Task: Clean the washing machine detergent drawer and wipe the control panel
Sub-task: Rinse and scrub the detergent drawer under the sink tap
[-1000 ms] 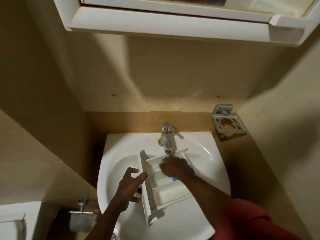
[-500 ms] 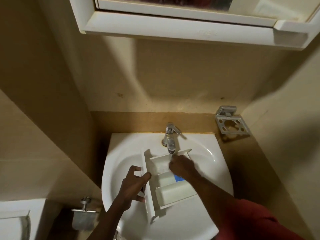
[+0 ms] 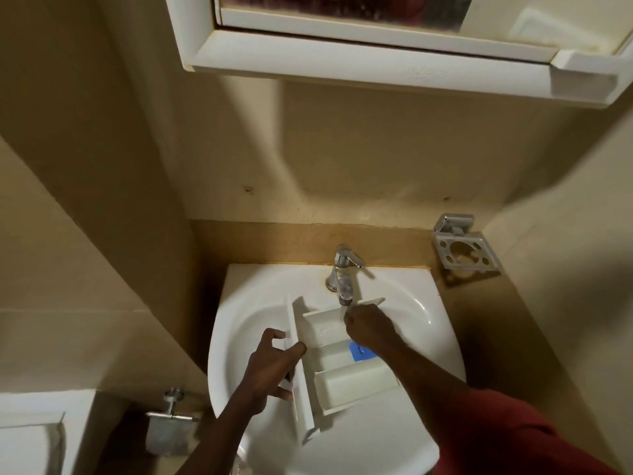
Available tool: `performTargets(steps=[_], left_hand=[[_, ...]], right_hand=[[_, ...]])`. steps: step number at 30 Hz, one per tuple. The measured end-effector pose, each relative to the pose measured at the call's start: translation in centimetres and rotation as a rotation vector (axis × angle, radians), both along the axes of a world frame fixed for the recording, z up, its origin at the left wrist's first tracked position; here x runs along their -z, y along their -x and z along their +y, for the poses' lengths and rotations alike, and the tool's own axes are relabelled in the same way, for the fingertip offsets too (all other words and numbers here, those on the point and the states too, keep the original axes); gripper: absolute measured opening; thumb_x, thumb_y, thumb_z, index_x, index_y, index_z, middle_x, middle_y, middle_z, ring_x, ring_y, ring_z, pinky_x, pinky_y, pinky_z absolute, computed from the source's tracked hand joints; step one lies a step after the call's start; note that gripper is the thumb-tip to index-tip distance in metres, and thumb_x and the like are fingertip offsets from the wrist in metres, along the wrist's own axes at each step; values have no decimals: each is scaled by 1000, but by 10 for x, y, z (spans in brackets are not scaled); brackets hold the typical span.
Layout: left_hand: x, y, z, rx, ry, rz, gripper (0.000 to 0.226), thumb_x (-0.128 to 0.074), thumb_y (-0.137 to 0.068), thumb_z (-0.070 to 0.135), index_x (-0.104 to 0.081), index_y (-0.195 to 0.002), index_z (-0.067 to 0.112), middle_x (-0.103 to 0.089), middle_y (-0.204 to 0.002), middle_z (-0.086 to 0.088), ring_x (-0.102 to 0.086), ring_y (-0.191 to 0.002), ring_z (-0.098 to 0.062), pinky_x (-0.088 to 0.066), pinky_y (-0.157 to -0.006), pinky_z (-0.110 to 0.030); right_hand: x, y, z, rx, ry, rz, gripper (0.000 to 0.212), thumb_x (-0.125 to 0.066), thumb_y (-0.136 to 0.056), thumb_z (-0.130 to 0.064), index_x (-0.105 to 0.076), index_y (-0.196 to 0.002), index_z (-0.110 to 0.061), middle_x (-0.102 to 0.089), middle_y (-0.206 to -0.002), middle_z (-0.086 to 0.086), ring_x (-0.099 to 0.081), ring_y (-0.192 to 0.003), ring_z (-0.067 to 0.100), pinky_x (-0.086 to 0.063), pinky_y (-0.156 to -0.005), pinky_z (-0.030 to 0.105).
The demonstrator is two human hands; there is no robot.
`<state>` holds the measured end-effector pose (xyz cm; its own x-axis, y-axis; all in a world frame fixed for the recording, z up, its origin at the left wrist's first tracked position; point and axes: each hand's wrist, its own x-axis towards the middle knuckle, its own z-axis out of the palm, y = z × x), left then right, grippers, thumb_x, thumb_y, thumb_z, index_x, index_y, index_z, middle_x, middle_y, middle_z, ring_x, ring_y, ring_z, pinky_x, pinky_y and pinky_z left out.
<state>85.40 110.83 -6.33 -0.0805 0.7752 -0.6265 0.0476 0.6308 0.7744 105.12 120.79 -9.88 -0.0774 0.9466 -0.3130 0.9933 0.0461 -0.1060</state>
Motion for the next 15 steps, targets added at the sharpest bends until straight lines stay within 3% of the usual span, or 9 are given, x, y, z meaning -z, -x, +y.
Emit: performTargets(steps=[3, 7, 10, 12, 15], left_hand=[[-2, -7, 1, 5, -9, 2, 46, -69, -67, 36, -48, -107, 29, -68, -80, -11, -67, -69, -25, -61, -60, -55], [-3, -4, 0, 12, -9, 8, 48, -69, -64, 40, -47, -105, 29, -68, -84, -14, -67, -71, -26, -61, -60, -54], [-2, 0, -3, 7, -17, -6, 48, -68, -65, 40, -48, -107, 28, -69, -83, -13, -68, -70, -26, -60, -60, -50], [-1, -1, -4, 7, -19, -14, 48, -67, -65, 40, -48, -107, 28, -69, -85, -14, -68, -71, -27, -60, -60, -50], [2, -2, -5, -3, -16, -17, 49, -68, -65, 40, -48, -109, 27, -68, -86, -15, -67, -72, -26, -60, -60, -52]], right_hand=[[0, 20, -7, 31, 67, 69, 39, -41, -95, -35, -57, -118, -7, -62, -118, 16, -59, -113, 34, -48, -94, 39], [-5, 60, -20, -229, 244, 249, 26, -53, -91, -27, -63, -111, -12, -66, -115, 12, -61, -108, 32, -51, -91, 40], [-15, 35, -5, -146, 257, 85, 33, -43, -94, -32, -59, -118, -17, -63, -123, 9, -59, -112, 32, -48, -95, 42], [-17, 10, 7, -12, 267, -48, 41, -39, -93, -26, -50, -129, -10, -57, -129, 14, -56, -118, 34, -44, -99, 41], [-24, 20, 2, -57, 252, -62, 41, -38, -95, -25, -50, -129, -6, -56, -132, 17, -54, -120, 35, -44, -101, 42]])
